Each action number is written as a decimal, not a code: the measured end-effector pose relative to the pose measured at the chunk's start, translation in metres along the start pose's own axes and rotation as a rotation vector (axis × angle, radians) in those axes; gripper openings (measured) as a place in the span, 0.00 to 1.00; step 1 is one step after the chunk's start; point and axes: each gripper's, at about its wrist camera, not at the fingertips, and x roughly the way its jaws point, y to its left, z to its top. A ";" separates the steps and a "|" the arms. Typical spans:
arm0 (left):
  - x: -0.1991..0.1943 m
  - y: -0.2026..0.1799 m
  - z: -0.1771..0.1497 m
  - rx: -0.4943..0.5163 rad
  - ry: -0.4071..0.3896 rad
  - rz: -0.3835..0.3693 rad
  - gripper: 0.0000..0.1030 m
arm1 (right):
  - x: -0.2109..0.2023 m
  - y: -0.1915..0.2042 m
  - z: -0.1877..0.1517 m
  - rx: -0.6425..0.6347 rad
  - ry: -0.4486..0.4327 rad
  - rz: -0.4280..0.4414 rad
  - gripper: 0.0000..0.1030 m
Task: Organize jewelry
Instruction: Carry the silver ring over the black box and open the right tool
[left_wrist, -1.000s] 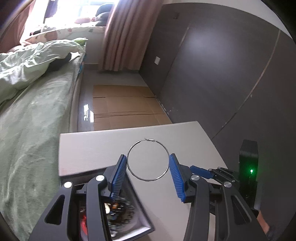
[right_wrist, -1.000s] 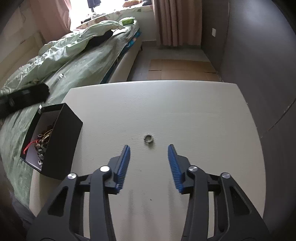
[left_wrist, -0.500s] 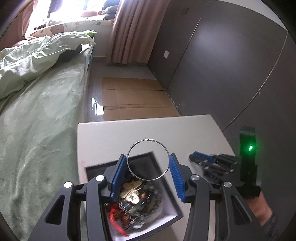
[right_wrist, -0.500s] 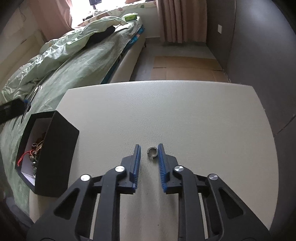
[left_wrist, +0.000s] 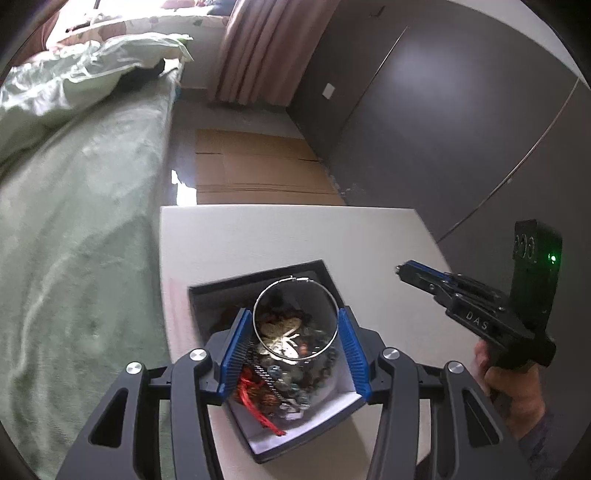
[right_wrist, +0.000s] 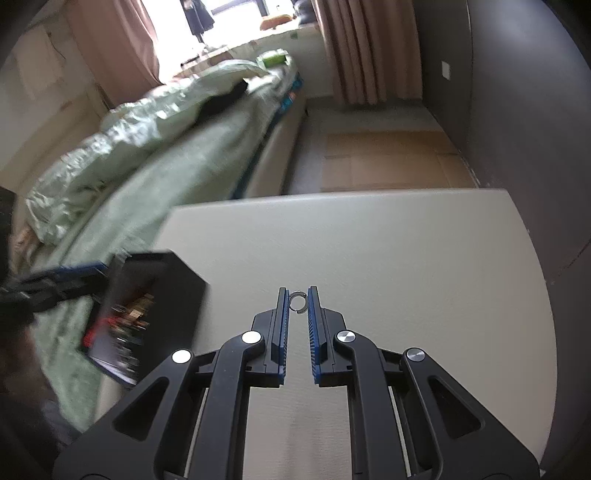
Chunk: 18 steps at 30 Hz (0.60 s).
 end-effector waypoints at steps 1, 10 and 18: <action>-0.002 0.002 0.001 -0.014 -0.006 0.000 0.63 | -0.003 0.004 0.002 -0.001 -0.013 0.013 0.11; -0.033 0.015 0.007 -0.038 -0.093 0.041 0.70 | -0.018 0.039 0.010 -0.001 -0.076 0.127 0.11; -0.052 0.030 0.005 -0.026 -0.142 0.093 0.88 | -0.015 0.077 0.012 -0.046 -0.087 0.195 0.11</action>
